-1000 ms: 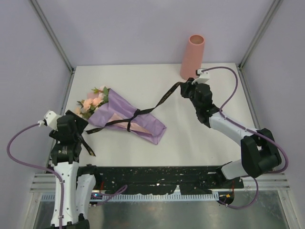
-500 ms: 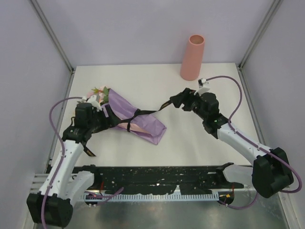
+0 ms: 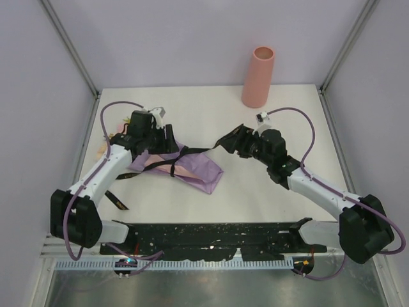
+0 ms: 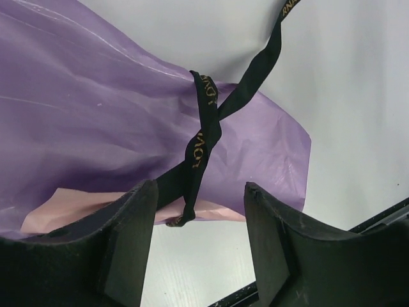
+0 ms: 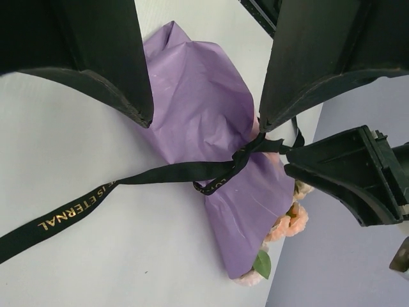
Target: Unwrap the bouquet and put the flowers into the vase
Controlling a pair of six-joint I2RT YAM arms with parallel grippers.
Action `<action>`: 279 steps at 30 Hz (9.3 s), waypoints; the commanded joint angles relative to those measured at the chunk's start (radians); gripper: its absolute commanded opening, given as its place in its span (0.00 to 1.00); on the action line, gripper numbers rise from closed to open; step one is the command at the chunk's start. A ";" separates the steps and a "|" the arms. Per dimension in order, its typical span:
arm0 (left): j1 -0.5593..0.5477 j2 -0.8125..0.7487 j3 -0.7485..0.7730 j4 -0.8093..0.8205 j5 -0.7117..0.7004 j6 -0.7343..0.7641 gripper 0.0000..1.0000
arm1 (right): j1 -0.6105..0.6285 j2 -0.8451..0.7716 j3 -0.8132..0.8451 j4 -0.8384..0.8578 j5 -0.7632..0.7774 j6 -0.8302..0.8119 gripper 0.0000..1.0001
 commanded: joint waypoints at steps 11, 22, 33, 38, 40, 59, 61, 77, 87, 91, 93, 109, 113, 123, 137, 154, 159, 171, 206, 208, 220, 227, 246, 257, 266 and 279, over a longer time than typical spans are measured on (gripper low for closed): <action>-0.035 0.211 0.039 0.000 0.026 0.035 0.38 | 0.003 0.011 0.021 -0.040 0.007 -0.062 0.72; -0.049 0.162 0.013 -0.011 0.040 0.035 0.00 | 0.031 0.091 0.055 0.040 -0.025 0.029 0.71; -0.049 0.053 -0.035 -0.019 -0.022 -0.007 0.00 | 0.183 0.375 0.297 0.054 0.035 0.091 0.70; -0.049 0.022 -0.085 -0.019 -0.030 -0.027 0.00 | 0.221 0.499 0.403 0.046 0.028 0.121 0.63; -0.049 0.004 -0.107 -0.012 -0.030 -0.029 0.00 | 0.226 0.528 0.417 0.046 0.028 0.133 0.61; -0.047 -0.075 -0.220 0.044 -0.023 -0.049 0.00 | 0.279 0.718 0.501 0.097 0.025 0.196 0.49; -0.047 -0.076 -0.222 0.043 -0.026 -0.047 0.00 | 0.279 0.723 0.513 0.083 0.025 0.190 0.48; -0.049 -0.075 -0.236 0.050 -0.034 -0.054 0.00 | 0.279 0.743 0.558 0.025 0.067 0.180 0.49; -0.049 -0.093 -0.246 0.038 -0.066 -0.075 0.00 | 0.279 0.786 0.606 -0.040 0.122 0.220 0.50; -0.049 -0.101 -0.260 0.032 -0.072 -0.095 0.00 | 0.279 0.786 0.607 -0.022 0.140 0.211 0.29; -0.049 -0.105 -0.266 0.008 -0.106 -0.116 0.00 | 0.273 0.784 0.610 -0.005 0.133 0.204 0.10; -0.046 -0.272 -0.279 -0.152 -0.459 -0.187 0.05 | 0.221 0.593 0.642 -0.063 0.110 0.064 0.06; -0.047 -0.318 -0.262 -0.183 -0.490 -0.193 0.31 | 0.221 0.577 0.658 -0.083 0.095 0.042 0.05; -0.047 -0.380 -0.121 -0.204 -0.505 -0.144 0.46 | 0.246 0.541 0.730 -0.195 0.124 -0.069 0.05; -0.047 -0.081 -0.153 -0.065 -0.447 -0.204 0.46 | 0.249 0.452 0.777 -0.250 0.137 -0.117 0.06; -0.047 0.086 -0.177 -0.034 -0.533 -0.210 0.47 | 0.247 0.295 0.810 -0.227 0.116 -0.097 0.05; -0.047 0.106 -0.182 -0.026 -0.528 -0.216 0.47 | 0.240 0.243 0.807 -0.219 0.137 -0.105 0.05; -0.044 0.108 -0.197 -0.025 -0.543 -0.215 0.47 | 0.204 0.045 0.762 -0.210 0.343 -0.183 0.06; -0.044 -0.107 -0.096 -0.152 -0.507 -0.153 0.49 | -0.421 0.063 1.162 -0.344 0.745 -0.837 0.05; -0.041 -0.136 -0.082 -0.161 -0.484 -0.146 0.50 | -0.464 0.083 1.184 -0.344 0.749 -0.840 0.05; -0.041 -0.275 -0.083 -0.189 -0.336 -0.086 0.52 | -0.557 0.079 0.873 -0.359 0.700 -0.690 0.05; -0.041 -0.361 -0.180 -0.190 -0.198 -0.052 0.62 | -0.589 0.004 0.380 -0.319 0.651 -0.387 0.05; -0.041 -0.591 -0.300 -0.218 -0.437 -0.138 1.00 | -0.577 0.114 0.170 -0.129 -0.063 -0.079 0.05; -0.041 -0.627 -0.309 -0.203 -0.431 -0.135 0.99 | -0.374 0.327 0.694 -0.185 -0.292 -0.114 0.06; -0.041 -0.634 -0.298 -0.206 -0.425 -0.132 0.99 | -0.596 0.284 0.683 -0.425 -0.050 -0.180 0.05; -0.038 -0.565 -0.278 -0.262 -0.527 -0.258 1.00 | -0.704 0.092 0.234 -0.425 0.290 -0.298 0.43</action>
